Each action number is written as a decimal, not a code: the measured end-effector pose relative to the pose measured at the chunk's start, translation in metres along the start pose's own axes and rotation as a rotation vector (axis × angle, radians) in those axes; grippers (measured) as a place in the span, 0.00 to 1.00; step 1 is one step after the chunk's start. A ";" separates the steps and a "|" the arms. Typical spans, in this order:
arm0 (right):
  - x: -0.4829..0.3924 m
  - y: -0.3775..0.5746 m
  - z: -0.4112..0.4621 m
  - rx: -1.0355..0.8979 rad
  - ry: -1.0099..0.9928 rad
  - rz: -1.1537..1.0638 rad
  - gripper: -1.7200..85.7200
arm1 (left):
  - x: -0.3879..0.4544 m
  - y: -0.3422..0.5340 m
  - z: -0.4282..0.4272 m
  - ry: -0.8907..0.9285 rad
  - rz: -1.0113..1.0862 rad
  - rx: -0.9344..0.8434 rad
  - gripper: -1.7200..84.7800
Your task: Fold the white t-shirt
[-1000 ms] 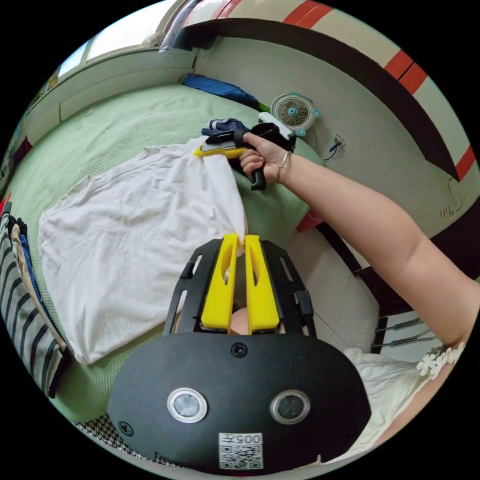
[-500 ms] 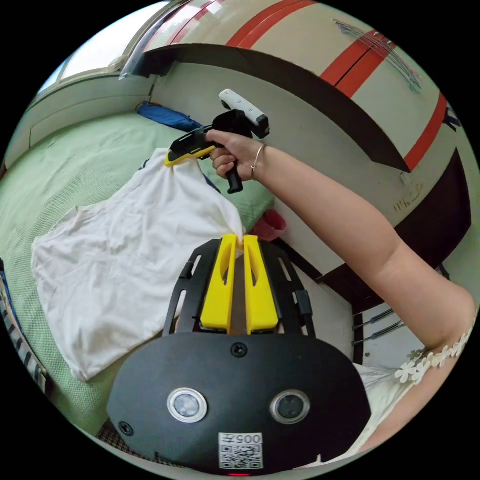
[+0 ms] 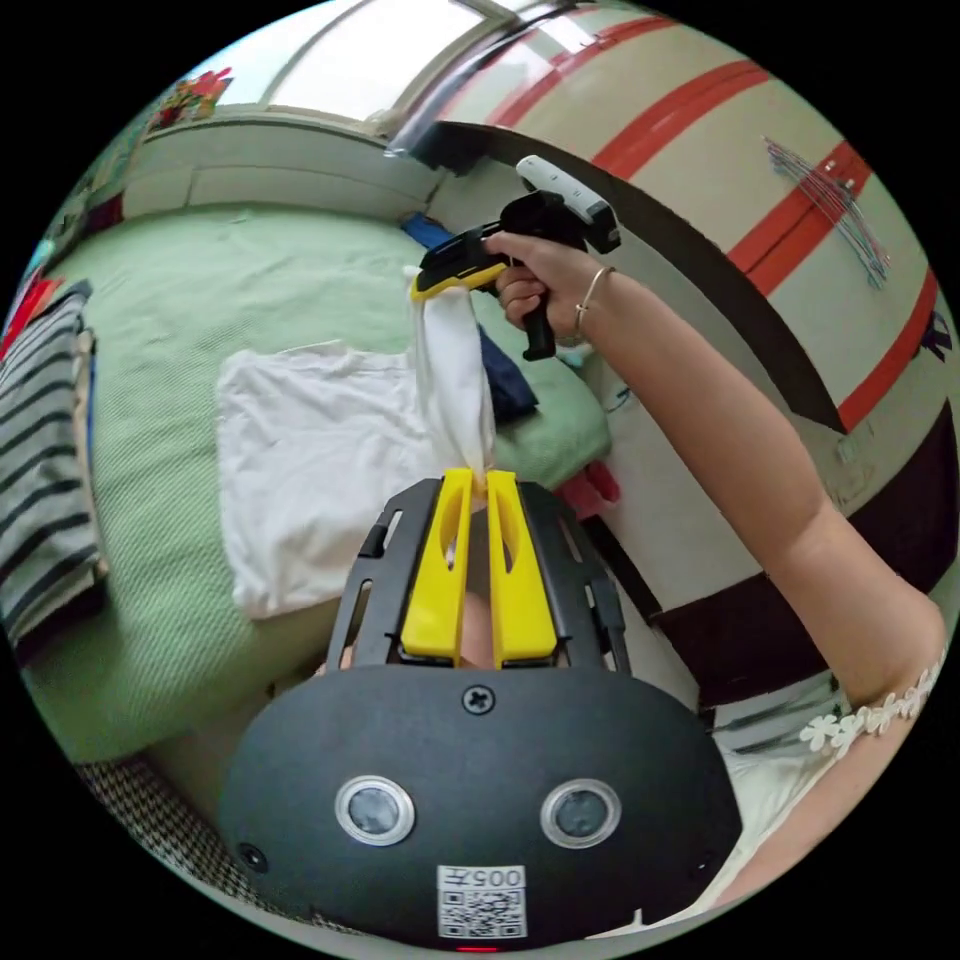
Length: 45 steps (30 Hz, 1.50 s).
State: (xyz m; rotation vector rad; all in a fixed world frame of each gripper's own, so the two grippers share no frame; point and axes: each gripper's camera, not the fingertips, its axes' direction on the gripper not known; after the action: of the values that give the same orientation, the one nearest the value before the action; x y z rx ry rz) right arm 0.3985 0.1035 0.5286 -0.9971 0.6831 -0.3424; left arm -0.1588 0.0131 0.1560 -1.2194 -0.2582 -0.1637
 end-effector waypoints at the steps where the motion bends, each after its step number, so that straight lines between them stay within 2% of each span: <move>1: -0.026 -0.008 0.012 -0.010 0.003 -0.027 0.01 | -0.008 0.003 -0.003 -0.024 -0.021 0.001 0.07; 5: -0.086 -0.029 0.064 -0.062 -0.077 -0.071 0.04 | -0.068 0.030 -0.004 -0.193 -0.175 -0.064 0.10; 8: -0.109 -0.032 0.086 -0.076 -0.151 -0.066 0.09 | -0.106 0.052 -0.004 -0.220 -0.268 -0.104 0.12; 11: -0.115 -0.023 0.078 -0.035 -0.132 -0.166 0.11 | -0.124 0.064 -0.011 -0.241 -0.303 -0.086 0.13; 15: -0.079 0.007 0.056 0.056 -0.103 -0.247 0.14 | -0.129 0.056 -0.002 -0.181 -0.268 -0.076 0.15; 22: 0.039 0.038 0.051 0.140 -0.084 -0.068 0.17 | -0.132 0.037 0.030 -0.165 -0.239 -0.111 0.18; 30: 0.062 0.050 0.069 0.225 -0.137 -0.074 0.19 | -0.134 0.022 0.070 -0.226 -0.256 -0.175 0.18; 36: 0.056 0.048 0.090 0.213 -0.165 -0.074 0.17 | -0.125 0.010 0.089 -0.316 -0.234 -0.221 0.14; 38: 0.051 0.053 0.090 0.244 -0.105 -0.069 0.14 | -0.125 0.007 0.093 -0.294 -0.232 -0.217 0.13; 40: 0.049 0.061 0.089 0.266 -0.039 -0.046 0.07 | -0.128 0.005 0.098 -0.257 -0.242 -0.219 0.11; 45: 0.054 0.075 0.069 0.287 -0.131 -0.039 0.01 | -0.117 -0.001 0.093 -0.235 -0.198 -0.223 0.09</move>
State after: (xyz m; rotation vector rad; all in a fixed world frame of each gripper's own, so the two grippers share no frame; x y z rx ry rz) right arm 0.4818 0.1566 0.4693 -0.7531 0.4801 -0.3933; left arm -0.2810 0.0989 0.1538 -1.4353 -0.5783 -0.2254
